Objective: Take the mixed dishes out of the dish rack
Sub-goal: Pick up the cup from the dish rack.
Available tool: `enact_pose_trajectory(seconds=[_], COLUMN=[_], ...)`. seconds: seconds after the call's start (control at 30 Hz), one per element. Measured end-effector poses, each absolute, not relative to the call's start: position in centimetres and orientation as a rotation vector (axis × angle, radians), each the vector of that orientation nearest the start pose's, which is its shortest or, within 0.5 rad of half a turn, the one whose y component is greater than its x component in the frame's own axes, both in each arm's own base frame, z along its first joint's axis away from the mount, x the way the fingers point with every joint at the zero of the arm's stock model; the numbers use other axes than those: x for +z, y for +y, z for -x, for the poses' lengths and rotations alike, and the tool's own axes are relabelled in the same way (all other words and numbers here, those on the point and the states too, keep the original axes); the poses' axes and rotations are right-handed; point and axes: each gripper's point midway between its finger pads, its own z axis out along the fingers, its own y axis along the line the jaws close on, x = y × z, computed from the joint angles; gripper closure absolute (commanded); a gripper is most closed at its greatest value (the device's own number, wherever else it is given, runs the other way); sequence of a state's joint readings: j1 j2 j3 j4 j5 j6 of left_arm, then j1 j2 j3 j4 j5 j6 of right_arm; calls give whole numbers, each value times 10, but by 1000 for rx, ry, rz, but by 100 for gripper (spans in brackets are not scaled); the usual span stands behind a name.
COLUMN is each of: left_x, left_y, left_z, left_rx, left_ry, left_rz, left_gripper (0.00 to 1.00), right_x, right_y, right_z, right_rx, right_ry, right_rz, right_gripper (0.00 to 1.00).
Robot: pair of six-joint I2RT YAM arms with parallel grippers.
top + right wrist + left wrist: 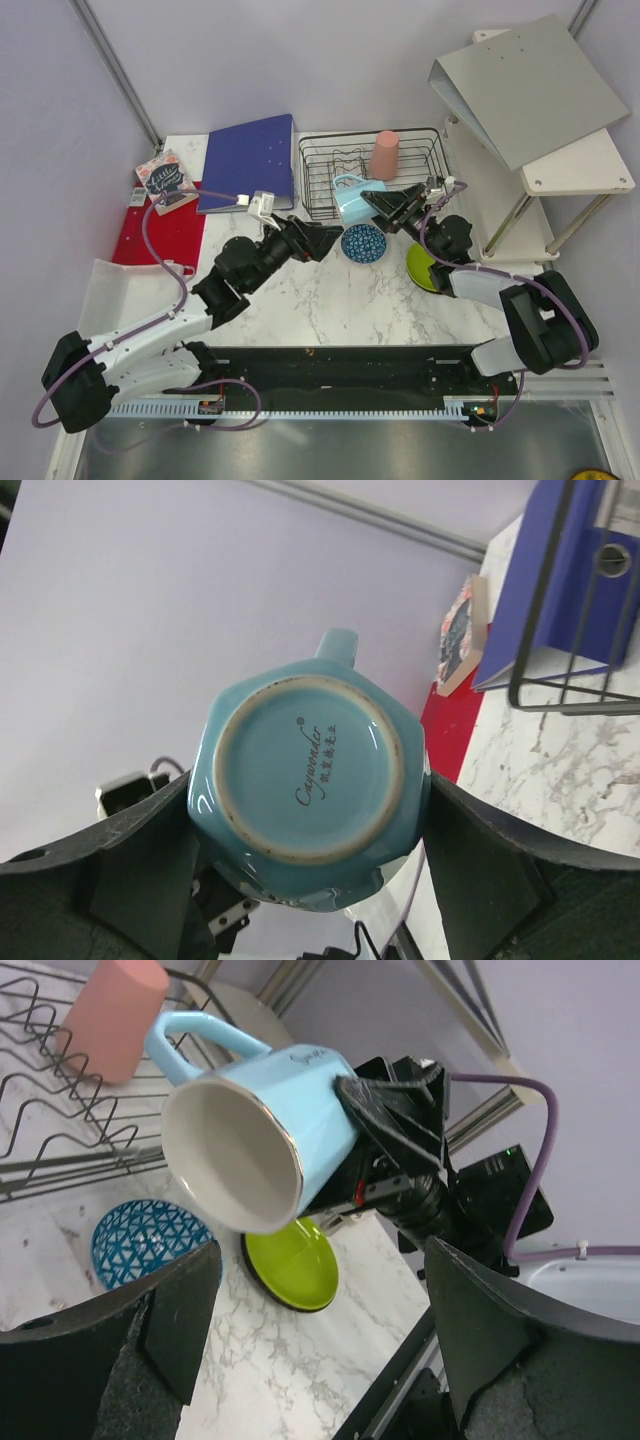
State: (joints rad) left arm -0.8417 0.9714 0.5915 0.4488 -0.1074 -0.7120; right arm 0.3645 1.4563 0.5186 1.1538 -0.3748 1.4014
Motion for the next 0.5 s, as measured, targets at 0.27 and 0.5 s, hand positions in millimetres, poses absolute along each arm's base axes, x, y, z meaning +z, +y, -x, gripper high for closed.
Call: enact_pose_trajectory(seconds=[0.27,0.5], left_x=[288,280], left_y=[-301,-312], left_z=[-253,-254], left_rx=[-1174,-1202], left_ry=[1591,1602], left_rz=[-36,-65], left_gripper=[11,20], right_x=[288,277], right_y=[250,264], right_z=[-298,-280], right_rx=[1734,1733], right_ry=[1454,1504], right_rz=[-272,-208], right_gripper=[100,100])
